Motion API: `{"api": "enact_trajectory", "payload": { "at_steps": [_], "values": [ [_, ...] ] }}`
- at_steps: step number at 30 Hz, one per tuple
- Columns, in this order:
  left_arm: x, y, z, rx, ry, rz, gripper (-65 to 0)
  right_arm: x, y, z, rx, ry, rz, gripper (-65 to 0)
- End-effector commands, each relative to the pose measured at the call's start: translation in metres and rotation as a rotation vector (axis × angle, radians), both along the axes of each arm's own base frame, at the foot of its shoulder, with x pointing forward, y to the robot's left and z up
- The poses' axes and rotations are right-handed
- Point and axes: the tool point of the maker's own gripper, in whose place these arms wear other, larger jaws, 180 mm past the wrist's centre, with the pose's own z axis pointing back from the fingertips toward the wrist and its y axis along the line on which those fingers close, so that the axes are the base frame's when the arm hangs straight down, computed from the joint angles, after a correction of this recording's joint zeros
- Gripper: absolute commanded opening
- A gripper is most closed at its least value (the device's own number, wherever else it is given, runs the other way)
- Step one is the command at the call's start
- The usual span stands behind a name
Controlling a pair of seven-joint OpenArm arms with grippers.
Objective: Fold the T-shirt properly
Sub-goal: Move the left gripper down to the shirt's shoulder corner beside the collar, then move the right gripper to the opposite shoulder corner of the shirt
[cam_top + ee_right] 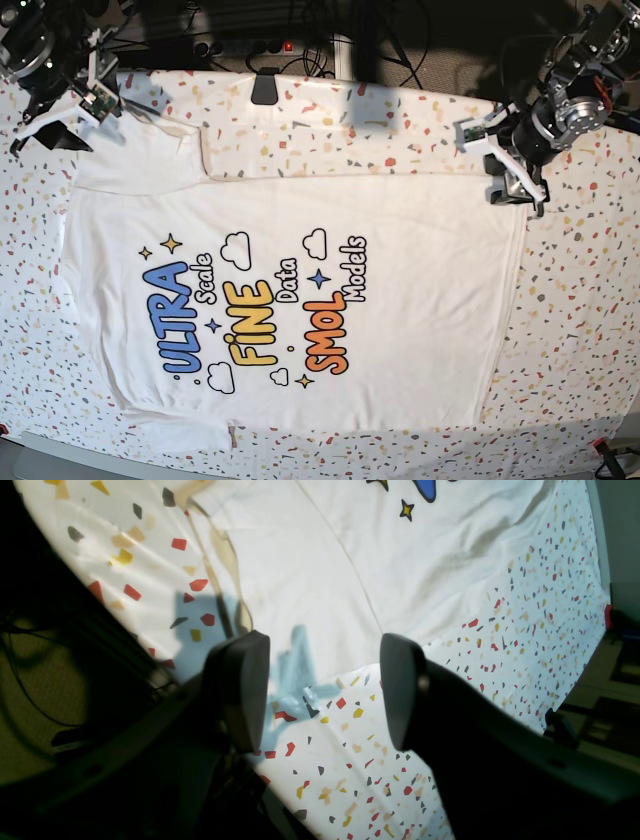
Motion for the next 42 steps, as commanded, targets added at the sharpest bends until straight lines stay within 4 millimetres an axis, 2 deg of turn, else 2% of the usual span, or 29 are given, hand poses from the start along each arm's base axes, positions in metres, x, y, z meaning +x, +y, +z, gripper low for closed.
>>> {"api": "enact_trajectory", "payload": {
  "at_steps": [1,6,12,14,18,20,25,27,28,30,31,38,42],
  "values": [
    [0.007,0.003,0.009,0.001,-0.035,0.000,-33.0,0.005,0.003,0.008,0.000,-0.030,0.015,-29.4],
    [0.024,0.009,0.018,0.005,-0.064,0.045,-33.0,0.005,0.003,0.008,0.000,-0.030,0.015,-29.4],
    [0.025,0.009,0.018,0.006,-0.065,0.045,-33.0,0.005,0.002,0.008,0.000,-0.030,0.014,-29.4],
    [0.023,0.016,0.010,0.018,-0.045,0.053,-33.0,0.005,0.002,0.008,0.001,-0.031,0.014,-29.4],
    [0.012,0.036,-0.023,0.047,0.032,0.084,-33.0,0.005,0.002,0.008,0.000,-0.031,0.013,-29.4],
    [0.008,0.038,-0.033,0.049,0.055,0.101,-33.0,0.005,0.002,0.008,0.001,-0.031,0.013,-29.4],
    [0.006,0.030,-0.033,0.022,0.060,0.095,-33.2,0.006,0.002,0.009,0.000,-0.037,0.008,-29.4],
    [0.006,0.026,-0.031,-0.008,0.067,0.104,-38.4,0.006,0.002,0.009,0.000,-0.037,0.008,-29.4],
    [0.006,0.024,-0.030,-0.024,0.068,0.104,-44.1,0.006,0.002,0.009,0.000,-0.037,0.008,-29.4],
    [0.006,0.018,-0.029,-0.056,0.071,0.091,-60.7,0.006,0.002,0.009,0.000,-0.038,0.008,-29.4],
    [0.006,0.016,-0.028,-0.062,0.070,0.084,-65.0,0.006,0.002,0.009,0.001,-0.038,0.007,-29.4],
    [0.008,0.013,-0.024,-0.068,0.060,0.078,-65.0,0.005,0.000,0.008,-0.009,-0.031,0.003,-29.4],
    [0.011,0.014,-0.020,-0.050,0.047,0.097,-65.0,0.002,-0.008,0.004,-0.044,-0.004,-0.024,-29.4]
  ]
}}
